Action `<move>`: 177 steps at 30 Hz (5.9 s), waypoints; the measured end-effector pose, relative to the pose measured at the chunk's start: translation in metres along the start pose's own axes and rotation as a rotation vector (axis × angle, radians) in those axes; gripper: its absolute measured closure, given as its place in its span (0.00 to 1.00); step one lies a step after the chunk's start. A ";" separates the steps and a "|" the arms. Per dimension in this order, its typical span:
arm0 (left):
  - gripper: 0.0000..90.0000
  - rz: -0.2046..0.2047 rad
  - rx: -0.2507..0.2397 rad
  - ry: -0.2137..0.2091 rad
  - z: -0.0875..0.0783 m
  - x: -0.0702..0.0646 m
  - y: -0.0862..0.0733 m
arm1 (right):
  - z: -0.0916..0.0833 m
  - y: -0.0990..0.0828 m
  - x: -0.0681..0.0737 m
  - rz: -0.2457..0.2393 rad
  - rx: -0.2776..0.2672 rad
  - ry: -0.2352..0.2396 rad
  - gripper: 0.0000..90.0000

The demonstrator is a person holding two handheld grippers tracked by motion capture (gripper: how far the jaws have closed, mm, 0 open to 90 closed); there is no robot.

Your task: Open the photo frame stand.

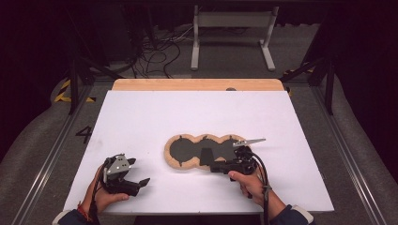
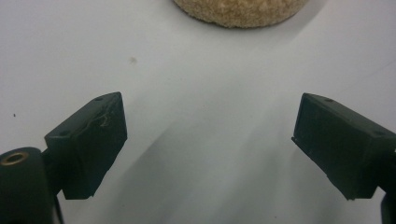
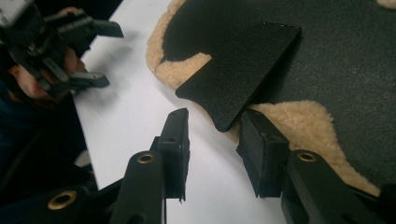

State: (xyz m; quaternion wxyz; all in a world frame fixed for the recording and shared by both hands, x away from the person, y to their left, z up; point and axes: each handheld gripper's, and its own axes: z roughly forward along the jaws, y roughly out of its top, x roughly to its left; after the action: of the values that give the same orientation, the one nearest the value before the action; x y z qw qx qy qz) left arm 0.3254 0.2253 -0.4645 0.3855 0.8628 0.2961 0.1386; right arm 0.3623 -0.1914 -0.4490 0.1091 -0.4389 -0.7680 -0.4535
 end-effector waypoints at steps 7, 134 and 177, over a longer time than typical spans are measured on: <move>0.11 -0.003 0.003 -0.004 0.001 0.000 0.000 | 0.000 0.002 -0.008 0.170 -0.012 0.067 0.70; 0.60 0.028 -0.002 0.015 0.087 0.007 0.075 | 0.025 0.015 0.015 -0.216 -0.093 -0.178 0.83; 0.54 0.127 -0.119 0.006 0.031 0.008 0.058 | -0.059 -0.016 0.032 -0.449 -0.158 -0.395 0.79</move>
State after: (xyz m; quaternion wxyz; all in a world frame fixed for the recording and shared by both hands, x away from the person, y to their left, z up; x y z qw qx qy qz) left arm 0.3699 0.1812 -0.4414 0.4259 0.8548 0.2333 0.1828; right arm 0.3176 -0.2226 -0.4074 -0.1797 -0.3448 -0.8146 -0.4304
